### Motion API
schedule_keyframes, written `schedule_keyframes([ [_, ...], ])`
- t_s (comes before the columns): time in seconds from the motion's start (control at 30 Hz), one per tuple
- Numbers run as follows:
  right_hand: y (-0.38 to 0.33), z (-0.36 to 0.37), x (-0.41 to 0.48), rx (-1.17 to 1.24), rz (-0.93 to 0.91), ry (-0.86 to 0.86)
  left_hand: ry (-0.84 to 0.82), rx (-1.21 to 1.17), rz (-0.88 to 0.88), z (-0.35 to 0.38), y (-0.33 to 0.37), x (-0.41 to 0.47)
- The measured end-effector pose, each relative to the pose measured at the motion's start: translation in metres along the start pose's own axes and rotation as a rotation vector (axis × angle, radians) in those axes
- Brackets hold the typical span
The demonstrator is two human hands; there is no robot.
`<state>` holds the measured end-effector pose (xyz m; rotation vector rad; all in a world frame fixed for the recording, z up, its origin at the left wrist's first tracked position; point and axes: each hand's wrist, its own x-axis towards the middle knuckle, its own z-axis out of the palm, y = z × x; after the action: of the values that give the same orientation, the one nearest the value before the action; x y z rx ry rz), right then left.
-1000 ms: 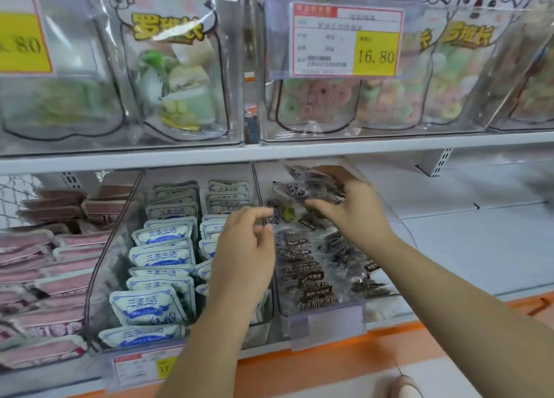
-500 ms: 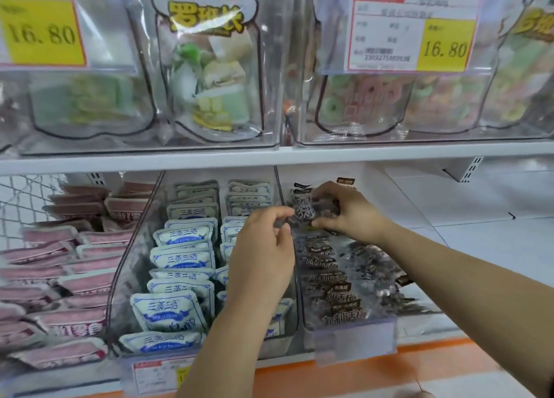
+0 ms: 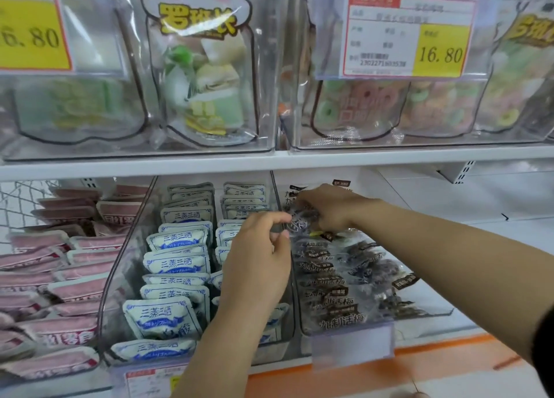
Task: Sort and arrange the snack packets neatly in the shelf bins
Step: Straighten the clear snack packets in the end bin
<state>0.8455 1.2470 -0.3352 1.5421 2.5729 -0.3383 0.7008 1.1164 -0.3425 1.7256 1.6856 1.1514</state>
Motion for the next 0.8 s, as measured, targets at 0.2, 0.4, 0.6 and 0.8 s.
schedule_keyframes([
  [0.2,-0.012,0.010,0.007,-0.134,0.033,-0.033,0.012,0.010,0.030,0.003,-0.002,0.002],
  [0.4,-0.025,0.007,0.021,-0.245,0.052,-0.184,0.015,-0.004,0.054,0.004,-0.004,0.000],
  [0.6,-0.017,0.024,0.029,-0.230,0.089,-0.059,0.015,-0.002,0.045,0.004,-0.004,0.001],
  [0.8,-0.004,0.007,0.032,0.038,0.134,-0.252,0.006,0.004,0.056,0.003,-0.005,0.001],
])
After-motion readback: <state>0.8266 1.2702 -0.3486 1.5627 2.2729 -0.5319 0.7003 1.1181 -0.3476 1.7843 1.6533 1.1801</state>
